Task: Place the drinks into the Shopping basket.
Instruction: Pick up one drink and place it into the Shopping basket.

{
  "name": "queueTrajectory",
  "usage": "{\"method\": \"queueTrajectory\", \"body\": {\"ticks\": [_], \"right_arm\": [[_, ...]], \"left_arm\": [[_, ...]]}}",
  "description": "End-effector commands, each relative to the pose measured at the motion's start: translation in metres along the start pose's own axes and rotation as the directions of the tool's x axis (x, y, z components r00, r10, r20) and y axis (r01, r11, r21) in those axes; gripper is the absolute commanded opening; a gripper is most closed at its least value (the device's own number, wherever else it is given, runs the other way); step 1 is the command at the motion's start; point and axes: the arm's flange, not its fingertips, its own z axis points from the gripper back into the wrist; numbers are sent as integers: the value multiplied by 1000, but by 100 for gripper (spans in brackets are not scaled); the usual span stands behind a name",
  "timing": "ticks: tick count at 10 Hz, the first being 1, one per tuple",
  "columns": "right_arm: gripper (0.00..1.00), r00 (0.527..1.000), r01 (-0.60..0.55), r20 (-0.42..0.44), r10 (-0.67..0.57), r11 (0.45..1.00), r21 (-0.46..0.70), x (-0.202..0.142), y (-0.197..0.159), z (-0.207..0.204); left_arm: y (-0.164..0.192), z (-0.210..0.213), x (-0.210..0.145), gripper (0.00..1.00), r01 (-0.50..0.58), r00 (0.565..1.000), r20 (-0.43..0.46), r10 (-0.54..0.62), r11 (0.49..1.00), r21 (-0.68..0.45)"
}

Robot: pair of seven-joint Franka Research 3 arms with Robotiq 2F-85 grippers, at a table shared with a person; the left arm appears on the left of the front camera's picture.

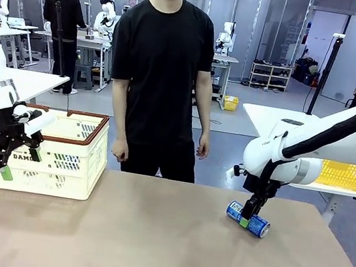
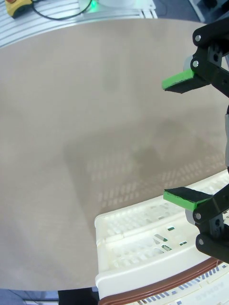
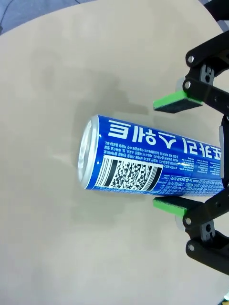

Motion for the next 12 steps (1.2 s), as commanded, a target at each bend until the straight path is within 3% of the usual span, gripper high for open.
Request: {"method": "queueTrajectory", "body": {"ticks": [1,2,3,4,5,6,7,8,9,12], "right_arm": [[69,998,38,-43,-39,999,-14,7,-4,1],[67,998,36,-51,-37,999,-22,8,-4,0],[52,998,40,-45,-41,999,-21,9,-4,0],[50,997,52,-58,-54,998,-32,10,-3,0],[35,996,52,-66,-55,998,-39,12,-2,0],[34,996,53,-74,-56,997,-50,13,1,2],[19,996,49,-75,-54,997,-58,15,5,3],[17,996,54,-66,-58,997,-53,17,9,7],[2,996,74,-40,-76,996,-49,21,16,16],[2,994,111,-19,-112,991,-70,31,49,62]], "left_arm": [[-1,1,0,100,-2,1000,-1,2,1000,4],[-1,1,0,100,-2,1000,-1,2,1000,4],[-1,1,0,100,-2,1000,-1,2,1000,4],[-1,1,0,100,-2,1000,-1,2,1000,4],[-1,1,0,100,-2,1000,-1,2,1000,4],[-1,1,0,100,-2,1000,-1,2,1000,4],[-1,1,0,100,-2,1000,-1,2,1000,4],[-1,1,0,100,-2,1000,-1,2,1000,4],[-1,1,0,100,-2,1000,-1,2,1000,4],[-1,1,0,100,-2,1000,-1,2,1000,4]]}}
